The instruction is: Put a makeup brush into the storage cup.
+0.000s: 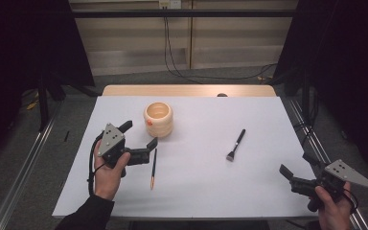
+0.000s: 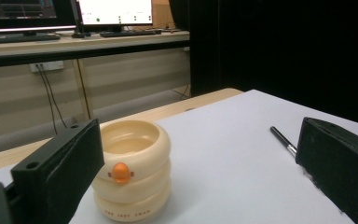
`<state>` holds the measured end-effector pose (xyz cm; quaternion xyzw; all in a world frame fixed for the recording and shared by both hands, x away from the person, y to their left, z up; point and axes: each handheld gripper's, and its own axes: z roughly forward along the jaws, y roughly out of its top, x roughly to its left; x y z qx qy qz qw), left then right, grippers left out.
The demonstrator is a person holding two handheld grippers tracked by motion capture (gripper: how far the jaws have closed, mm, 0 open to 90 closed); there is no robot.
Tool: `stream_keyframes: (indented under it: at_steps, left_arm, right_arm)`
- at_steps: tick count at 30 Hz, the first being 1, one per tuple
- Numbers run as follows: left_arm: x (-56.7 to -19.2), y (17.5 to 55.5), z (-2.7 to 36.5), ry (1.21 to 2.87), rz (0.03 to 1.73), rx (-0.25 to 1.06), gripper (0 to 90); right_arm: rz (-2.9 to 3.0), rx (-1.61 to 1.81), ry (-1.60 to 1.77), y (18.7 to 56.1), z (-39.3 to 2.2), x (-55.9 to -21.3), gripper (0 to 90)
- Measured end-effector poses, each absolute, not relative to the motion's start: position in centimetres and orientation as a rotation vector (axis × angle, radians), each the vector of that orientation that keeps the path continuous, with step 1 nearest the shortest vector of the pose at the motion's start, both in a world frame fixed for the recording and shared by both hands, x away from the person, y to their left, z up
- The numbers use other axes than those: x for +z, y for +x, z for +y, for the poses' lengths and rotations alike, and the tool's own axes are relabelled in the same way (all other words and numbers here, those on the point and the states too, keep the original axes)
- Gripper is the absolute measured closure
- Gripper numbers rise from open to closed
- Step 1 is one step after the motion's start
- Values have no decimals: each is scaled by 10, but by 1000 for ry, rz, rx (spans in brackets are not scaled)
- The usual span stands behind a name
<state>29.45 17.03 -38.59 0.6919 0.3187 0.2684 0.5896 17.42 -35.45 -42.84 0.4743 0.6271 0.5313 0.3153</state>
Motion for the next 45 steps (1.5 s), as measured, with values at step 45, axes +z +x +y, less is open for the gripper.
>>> stream_keyframes:
  at_steps: [45]
  left_arm:
    - [-397,336,145,2172,1078,274,72]
  right_arm:
    - [1656,1424,1253,176,-353,-429,15]
